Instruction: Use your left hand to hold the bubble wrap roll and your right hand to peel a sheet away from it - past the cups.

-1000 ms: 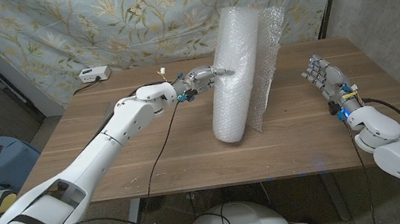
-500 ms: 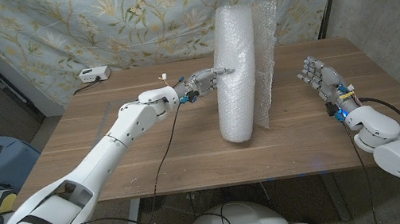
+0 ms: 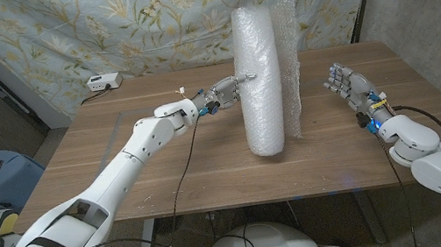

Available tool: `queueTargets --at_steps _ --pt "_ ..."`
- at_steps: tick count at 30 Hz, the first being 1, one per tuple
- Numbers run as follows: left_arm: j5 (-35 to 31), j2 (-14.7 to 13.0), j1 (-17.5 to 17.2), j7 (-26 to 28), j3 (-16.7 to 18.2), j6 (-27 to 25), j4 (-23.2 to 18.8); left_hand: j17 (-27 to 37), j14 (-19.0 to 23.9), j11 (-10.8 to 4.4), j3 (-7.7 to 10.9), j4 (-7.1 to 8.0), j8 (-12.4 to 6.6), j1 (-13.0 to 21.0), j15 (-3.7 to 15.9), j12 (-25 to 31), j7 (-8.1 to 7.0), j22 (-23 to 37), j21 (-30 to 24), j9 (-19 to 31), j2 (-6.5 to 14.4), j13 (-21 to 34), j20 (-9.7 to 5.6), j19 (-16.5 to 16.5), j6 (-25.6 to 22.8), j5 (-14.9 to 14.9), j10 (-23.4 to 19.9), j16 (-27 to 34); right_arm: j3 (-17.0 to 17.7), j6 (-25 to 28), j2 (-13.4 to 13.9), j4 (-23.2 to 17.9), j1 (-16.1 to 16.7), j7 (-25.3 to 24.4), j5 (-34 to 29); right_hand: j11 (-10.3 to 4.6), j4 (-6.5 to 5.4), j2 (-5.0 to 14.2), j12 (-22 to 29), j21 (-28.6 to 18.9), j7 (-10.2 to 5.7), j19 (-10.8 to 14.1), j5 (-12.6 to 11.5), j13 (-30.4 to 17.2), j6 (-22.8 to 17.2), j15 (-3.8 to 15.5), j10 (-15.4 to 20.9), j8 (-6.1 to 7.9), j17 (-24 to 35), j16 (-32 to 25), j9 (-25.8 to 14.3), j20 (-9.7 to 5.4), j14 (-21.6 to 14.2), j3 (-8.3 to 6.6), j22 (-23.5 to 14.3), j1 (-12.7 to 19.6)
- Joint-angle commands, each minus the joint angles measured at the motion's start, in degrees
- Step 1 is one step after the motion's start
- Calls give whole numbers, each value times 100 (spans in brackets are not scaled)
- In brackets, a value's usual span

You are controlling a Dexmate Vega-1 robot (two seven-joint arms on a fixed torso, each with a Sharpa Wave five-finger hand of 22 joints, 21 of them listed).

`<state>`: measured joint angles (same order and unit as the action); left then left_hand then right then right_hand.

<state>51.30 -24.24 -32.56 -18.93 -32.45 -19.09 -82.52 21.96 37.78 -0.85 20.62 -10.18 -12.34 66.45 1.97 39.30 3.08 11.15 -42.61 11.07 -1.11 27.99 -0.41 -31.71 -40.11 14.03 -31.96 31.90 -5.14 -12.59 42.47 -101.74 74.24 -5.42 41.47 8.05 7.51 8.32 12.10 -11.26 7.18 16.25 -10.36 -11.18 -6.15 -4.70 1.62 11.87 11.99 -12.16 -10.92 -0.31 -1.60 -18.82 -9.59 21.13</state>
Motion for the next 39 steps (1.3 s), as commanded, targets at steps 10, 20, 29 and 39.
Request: queueTargets --at_steps 10,20,29,39 --pt "557 150 -87 10 198 -381 247 51 565 -369 154 104 -22 418 503 -45 -30 21 -66 36 460 595 4 21 -37 66 -441 20 -74 305 214 -442 31 59 42 34 60 -61 26 -17 47 48 13 -18 -56 -31 58 26 -8 -57 -3 12 -56 -10 -19 45" --pt "846 99 -163 171 319 -682 146 48 577 -374 159 103 -24 412 507 -61 -32 18 -91 39 454 613 5 27 -57 75 -463 1 -110 520 275 -672 10 178 268 40 84 -107 27 -17 36 65 17 -17 -72 -47 87 19 -15 -54 0 33 -76 2 -18 63" --pt "965 69 -112 125 322 -863 218 56 592 -379 160 108 -23 401 511 -74 -30 16 -112 42 458 631 10 35 -67 81 -477 -4 -131 632 377 -804 -15 210 270 89 144 -213 26 -20 71 102 23 -17 -64 -101 122 0 -31 -54 3 83 -127 20 -16 113" --pt "1120 -1 -99 191 363 -1148 183 61 604 -350 164 113 -20 387 495 -89 -16 14 -134 46 466 653 16 51 -75 89 -497 -17 -102 797 555 -1018 41 220 248 153 188 -321 24 -24 101 147 30 -20 -1 -245 164 -40 -44 -46 5 236 -173 40 -20 173"
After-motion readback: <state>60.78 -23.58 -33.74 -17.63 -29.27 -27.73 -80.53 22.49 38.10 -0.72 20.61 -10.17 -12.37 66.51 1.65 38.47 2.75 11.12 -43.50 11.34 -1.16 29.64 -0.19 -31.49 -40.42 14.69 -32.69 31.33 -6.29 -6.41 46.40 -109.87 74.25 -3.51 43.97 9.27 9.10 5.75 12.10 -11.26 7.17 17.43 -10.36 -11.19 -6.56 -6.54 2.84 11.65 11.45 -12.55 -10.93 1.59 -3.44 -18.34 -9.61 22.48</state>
